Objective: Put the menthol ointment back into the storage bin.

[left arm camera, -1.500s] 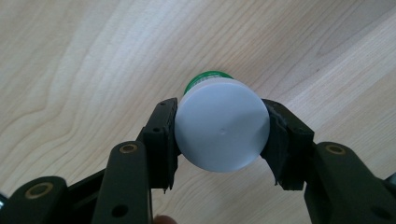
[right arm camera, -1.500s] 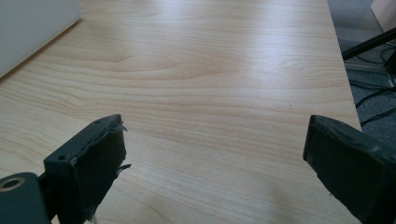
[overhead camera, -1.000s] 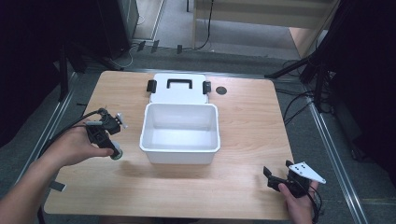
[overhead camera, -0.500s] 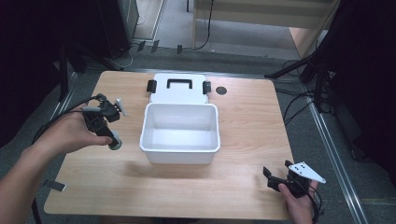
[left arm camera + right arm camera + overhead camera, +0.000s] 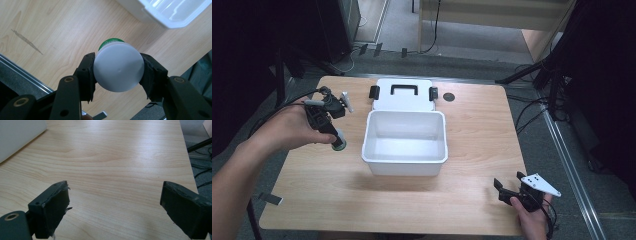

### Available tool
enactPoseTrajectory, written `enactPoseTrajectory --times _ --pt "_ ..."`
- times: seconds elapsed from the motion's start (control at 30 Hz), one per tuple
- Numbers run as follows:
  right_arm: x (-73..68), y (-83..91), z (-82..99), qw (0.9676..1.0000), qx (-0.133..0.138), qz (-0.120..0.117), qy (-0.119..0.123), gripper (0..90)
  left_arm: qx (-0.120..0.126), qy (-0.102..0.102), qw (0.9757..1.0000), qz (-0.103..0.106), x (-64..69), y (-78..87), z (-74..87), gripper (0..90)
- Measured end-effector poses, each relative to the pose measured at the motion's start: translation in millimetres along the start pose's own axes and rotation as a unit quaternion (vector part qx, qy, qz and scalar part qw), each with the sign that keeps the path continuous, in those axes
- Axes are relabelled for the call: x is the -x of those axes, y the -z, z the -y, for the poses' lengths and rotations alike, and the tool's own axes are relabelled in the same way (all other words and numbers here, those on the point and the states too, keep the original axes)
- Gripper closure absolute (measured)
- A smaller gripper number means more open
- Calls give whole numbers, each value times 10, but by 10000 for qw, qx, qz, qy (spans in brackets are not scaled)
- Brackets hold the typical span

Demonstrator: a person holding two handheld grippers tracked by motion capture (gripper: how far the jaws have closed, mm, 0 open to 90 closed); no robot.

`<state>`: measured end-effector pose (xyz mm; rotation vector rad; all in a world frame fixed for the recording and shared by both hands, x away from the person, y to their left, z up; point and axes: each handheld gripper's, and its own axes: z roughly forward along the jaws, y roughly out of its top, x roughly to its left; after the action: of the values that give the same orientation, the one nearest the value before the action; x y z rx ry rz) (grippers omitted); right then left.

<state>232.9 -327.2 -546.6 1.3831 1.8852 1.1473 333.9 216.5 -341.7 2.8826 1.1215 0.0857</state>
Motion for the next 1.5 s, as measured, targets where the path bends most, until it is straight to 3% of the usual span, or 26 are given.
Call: enactPoseTrajectory --times 0.2,0.73,1.5 --pt "-8 9 3 10000 26 -10 37 49 31 -36 10000 -34 8 75 -98 516" --pt "-13 1 1 10000 -33 -31 56 50 24 -288 9994 -171 132 288 -330 516" --pt "-7 -3 0 10000 -30 -67 40 56 27 -613 9979 -204 347 207 -677 515"
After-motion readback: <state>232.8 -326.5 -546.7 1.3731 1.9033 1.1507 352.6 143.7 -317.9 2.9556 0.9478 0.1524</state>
